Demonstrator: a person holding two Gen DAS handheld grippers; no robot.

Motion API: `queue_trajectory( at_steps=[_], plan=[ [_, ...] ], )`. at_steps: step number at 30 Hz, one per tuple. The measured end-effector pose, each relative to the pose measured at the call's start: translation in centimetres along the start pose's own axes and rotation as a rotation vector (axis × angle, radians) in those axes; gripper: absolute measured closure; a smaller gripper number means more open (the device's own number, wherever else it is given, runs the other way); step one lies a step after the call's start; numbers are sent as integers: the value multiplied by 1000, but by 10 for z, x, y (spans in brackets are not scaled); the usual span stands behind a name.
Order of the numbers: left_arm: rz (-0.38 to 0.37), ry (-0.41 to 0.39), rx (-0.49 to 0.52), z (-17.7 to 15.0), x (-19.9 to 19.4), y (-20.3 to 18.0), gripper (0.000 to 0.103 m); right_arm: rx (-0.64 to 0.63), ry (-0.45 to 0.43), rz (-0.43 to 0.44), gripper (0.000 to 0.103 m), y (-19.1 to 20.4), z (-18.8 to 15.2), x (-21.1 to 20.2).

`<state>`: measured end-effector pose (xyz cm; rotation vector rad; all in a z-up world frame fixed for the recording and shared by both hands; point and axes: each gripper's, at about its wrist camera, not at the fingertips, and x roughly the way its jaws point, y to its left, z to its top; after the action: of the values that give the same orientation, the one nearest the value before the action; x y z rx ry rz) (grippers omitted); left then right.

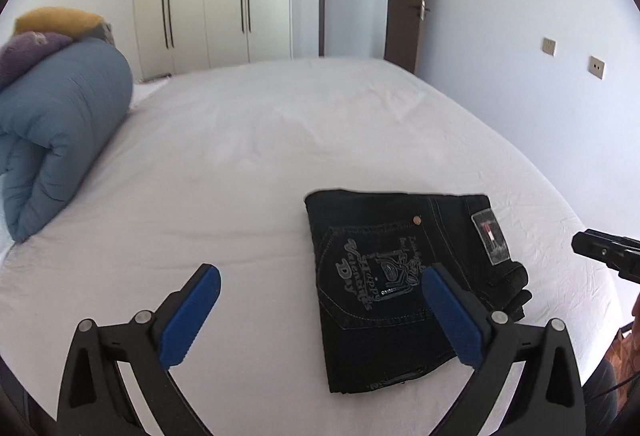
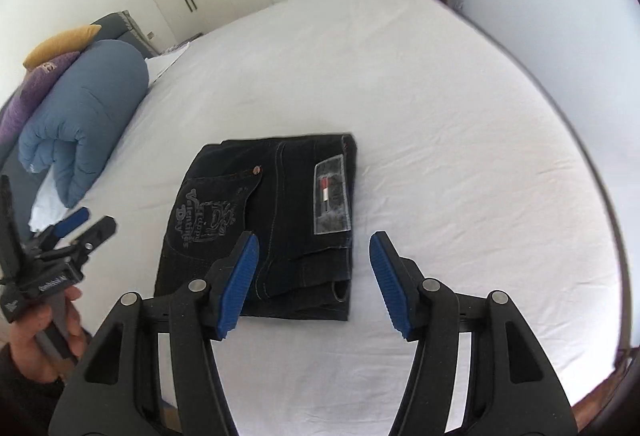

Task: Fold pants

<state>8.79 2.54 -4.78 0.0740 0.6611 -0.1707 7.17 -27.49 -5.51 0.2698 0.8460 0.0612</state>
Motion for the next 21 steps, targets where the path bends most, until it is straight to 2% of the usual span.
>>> queue_trajectory(
  at_steps=[1,3,4,5,7,8,10,12,15,21],
  plan=[
    [28,-55,7,-2,-20,-2,0,-37,-71,-44,45,12,-6,-21],
    [64,-152,28,-5,-56,-9,0,-93,-223,-124,30,29,-19,-65],
    [83,-191,50,-7,-74,-15,0,-118,-290,-155,14,38,-25,-83],
    [105,-228,71,-7,-89,-21,0,-148,-367,-184,3,48,-31,-104],
    [129,-305,82,-8,-123,-26,0,-215,-511,-210,1,62,-42,-137],
    [116,-338,74,-9,-136,-27,0,-248,-561,-222,0,70,-45,-150],
    [72,-375,44,-7,-159,-25,0,-253,-596,-259,0,78,-49,-170],
    [35,-355,43,0,-170,-24,0,-241,-611,-223,0,80,-51,-183],
    [65,-407,62,11,-191,-23,0,-206,-587,-217,0,85,-52,-199],
    [17,-266,131,26,-197,-31,0,-206,-488,-194,0,97,-56,-230]
  ],
)
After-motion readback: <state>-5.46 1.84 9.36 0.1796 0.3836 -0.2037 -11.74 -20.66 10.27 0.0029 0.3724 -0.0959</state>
